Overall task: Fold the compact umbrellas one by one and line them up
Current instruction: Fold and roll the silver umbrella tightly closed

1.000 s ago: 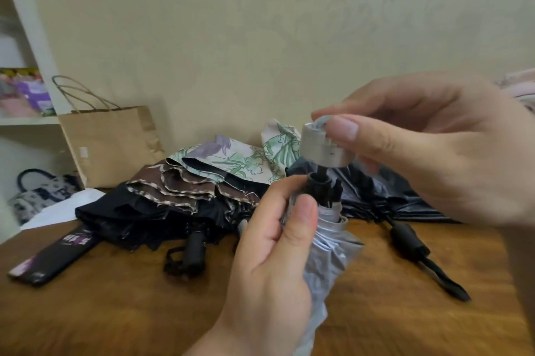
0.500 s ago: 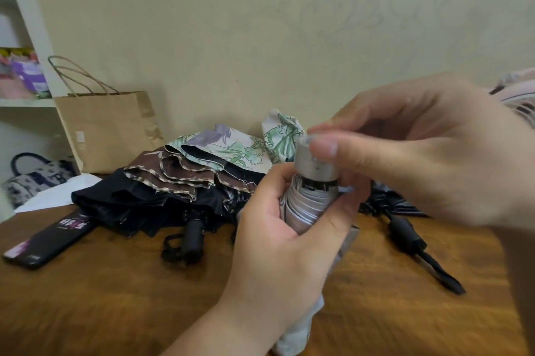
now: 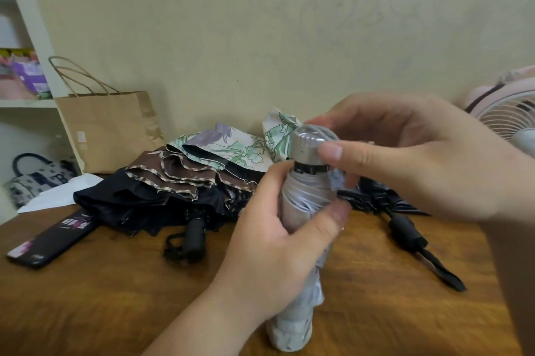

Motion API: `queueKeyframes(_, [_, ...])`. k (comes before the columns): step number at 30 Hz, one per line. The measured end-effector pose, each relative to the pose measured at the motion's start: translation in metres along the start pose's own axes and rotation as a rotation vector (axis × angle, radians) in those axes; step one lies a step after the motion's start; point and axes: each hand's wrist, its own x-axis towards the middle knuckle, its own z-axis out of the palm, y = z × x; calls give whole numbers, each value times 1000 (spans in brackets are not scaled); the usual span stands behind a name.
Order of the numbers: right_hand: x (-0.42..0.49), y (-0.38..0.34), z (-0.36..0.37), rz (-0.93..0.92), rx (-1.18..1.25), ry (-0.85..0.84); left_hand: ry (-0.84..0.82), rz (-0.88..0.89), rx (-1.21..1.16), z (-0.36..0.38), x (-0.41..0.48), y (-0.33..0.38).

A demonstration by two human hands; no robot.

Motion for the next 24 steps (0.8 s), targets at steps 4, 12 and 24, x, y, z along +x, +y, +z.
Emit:
queueKeyframes(4, [5, 13, -1, 72, -62, 86, -349, -223, 315, -17, 7, -20])
queueKeyframes(12, [12, 35, -7, 480, -522, 231, -444, -540, 140, -30, 11, -45])
queueKeyframes(24, [1, 29, 30, 406, -629, -621, -876, -852, -430, -72, 20, -48])
